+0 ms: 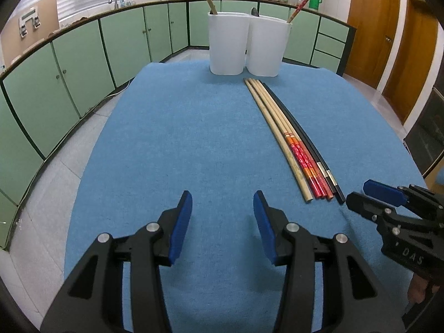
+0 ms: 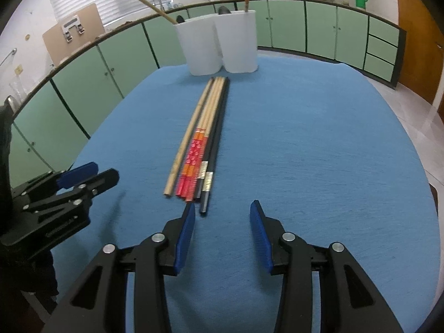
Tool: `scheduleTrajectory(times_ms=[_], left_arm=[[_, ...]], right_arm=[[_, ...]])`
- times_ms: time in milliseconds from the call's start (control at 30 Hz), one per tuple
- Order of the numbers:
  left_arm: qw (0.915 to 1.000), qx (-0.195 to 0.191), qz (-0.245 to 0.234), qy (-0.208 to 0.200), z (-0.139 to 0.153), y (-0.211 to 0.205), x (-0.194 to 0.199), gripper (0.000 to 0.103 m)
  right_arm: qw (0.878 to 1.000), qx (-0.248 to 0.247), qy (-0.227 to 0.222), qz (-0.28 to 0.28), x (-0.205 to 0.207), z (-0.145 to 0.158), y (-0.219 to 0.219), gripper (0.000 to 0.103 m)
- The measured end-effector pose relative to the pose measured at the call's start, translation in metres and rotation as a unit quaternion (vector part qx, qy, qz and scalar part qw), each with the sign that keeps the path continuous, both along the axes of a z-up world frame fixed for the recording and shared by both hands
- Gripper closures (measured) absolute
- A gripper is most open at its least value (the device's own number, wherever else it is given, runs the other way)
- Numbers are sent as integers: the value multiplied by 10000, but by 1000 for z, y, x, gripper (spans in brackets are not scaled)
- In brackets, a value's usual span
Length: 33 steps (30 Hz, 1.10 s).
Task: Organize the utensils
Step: 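Move both open tools back to the remaining chopsticks, then grasp a black chopstick with the right tool while the left grasps a plain wooden one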
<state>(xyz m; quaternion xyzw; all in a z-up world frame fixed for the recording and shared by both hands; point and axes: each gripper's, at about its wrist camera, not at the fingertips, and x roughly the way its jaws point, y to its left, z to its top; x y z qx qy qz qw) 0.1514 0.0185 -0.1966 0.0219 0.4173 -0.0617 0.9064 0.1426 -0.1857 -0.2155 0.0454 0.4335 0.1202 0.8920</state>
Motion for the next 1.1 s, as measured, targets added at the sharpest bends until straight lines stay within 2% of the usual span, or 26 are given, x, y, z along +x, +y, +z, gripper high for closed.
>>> scheduleTrajectory(times_ms=[100, 200, 233, 267, 300, 500, 767, 1100], left_arm=[[10000, -17, 12, 9, 0, -1, 1, 58], [10000, -20, 8, 8, 0, -3, 0, 58], [10000, -22, 9, 12, 0, -3, 0, 58], [10000, -31, 9, 18, 0, -3, 0, 57], [10000, -42, 6, 26, 0, -4, 0, 57], [9996, -142, -204, 97, -2, -22, 1, 57], [9983, -306, -430, 259, -13, -51, 6, 57], [9993, -108, -283, 217, -20, -59, 12, 56]], right_arm=[[9998, -200, -10, 45, 1, -6, 11, 64], [9982, -547, -235, 47, 0, -10, 20, 71], [9980, -575, -259, 75, -1, -10, 22, 78], [9979, -567, -268, 152, -1, -10, 25, 91], [9979, -546, -265, 218, -2, -10, 26, 96], [9992, -337, -199, 49, -3, -7, 10, 97], [9990, -351, -175, -227, -7, -7, -19, 97], [9992, -261, -184, -225, -7, -11, -24, 96]])
